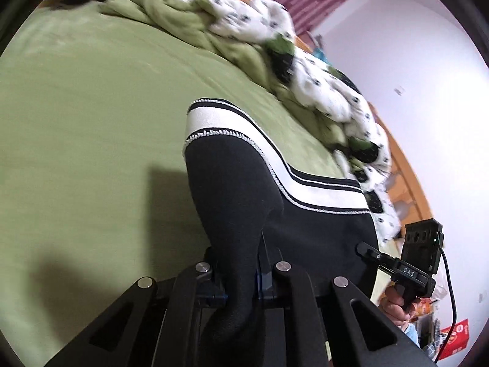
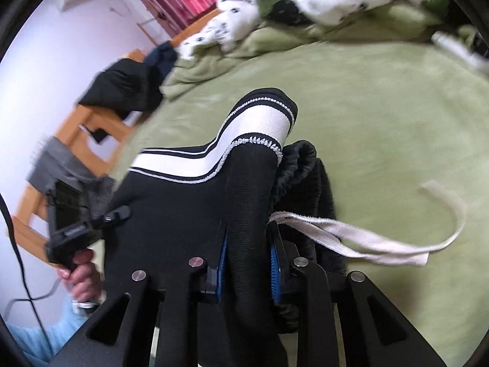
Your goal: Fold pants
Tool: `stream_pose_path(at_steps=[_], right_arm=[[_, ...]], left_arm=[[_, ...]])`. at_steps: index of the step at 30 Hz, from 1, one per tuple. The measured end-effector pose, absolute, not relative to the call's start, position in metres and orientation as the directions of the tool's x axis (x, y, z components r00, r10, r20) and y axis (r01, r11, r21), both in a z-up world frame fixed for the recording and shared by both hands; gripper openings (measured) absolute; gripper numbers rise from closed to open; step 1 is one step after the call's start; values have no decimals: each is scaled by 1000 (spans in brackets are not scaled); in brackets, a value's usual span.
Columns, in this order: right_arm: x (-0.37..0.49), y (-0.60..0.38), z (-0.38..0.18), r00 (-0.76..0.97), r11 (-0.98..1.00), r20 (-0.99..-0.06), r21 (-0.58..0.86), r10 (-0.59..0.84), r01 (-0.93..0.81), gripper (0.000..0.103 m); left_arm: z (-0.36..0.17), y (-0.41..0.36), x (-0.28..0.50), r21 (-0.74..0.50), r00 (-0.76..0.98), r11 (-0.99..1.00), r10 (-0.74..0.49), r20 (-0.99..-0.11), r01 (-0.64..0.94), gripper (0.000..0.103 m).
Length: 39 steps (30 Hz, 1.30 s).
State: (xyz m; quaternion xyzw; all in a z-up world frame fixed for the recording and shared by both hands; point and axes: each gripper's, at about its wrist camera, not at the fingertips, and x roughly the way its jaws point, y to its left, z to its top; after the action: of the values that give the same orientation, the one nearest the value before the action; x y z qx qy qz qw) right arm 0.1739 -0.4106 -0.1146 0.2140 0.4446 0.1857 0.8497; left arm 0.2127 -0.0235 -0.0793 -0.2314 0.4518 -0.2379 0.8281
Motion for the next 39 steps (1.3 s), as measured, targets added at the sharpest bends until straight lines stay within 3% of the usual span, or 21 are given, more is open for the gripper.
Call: stream_pose_path(at_steps=[6,8,12,14,16,17,20,23,27,31,34,36,39], right_arm=[[201,-320,-136,481,798,-647,556,592,-235,23],[202,-316,-140,518,825,-649,507,557,-251,23],[214,-344,-176,469,859,-732,495,495,-134,27],[207,-355,-179,467,856,-731,500,497,-129,30],[201,-349,-163,473,909,-782,397,407,-125,43],[197,-346,-151,492,930,-792,345,362,-127,43],[182,-337,-109,619,965,-741,215,261,-149,43],[193,-314,-84,674,963,-687,185,271,-198,43],[229,-268,-98,665,943,-686,95,295,-320,43],[269,-260,-158,633,950,-754,-40,174,-310,36],[279,-280,-158,615,953,-750,70,245,-295,37],[280,-278,-161,620,953,-750,45,231,-300,36],[278,-278,-161,621,954,-750,41,227,-299,36]], left_arm=[[-74,42,219,-379,496,910,-412,-765,171,12],[-89,48,224,-375,466,914,-402,-789,154,15],[-120,50,222,-387,444,912,-405,-799,137,42],[-120,47,213,-352,462,923,-384,-799,157,47],[-110,51,204,-316,488,935,-353,-798,161,47],[-101,52,199,-300,508,939,-342,-791,166,47],[-74,60,188,-252,580,950,-313,-752,186,62],[-53,53,203,-269,615,940,-340,-711,209,63],[-47,33,235,-290,659,930,-364,-658,224,63],[-91,11,279,-237,606,953,-303,-735,189,62],[-115,5,288,-206,587,961,-277,-760,187,65],[-113,4,286,-222,598,951,-307,-740,214,75],[-114,0,286,-197,594,957,-286,-752,212,75]])
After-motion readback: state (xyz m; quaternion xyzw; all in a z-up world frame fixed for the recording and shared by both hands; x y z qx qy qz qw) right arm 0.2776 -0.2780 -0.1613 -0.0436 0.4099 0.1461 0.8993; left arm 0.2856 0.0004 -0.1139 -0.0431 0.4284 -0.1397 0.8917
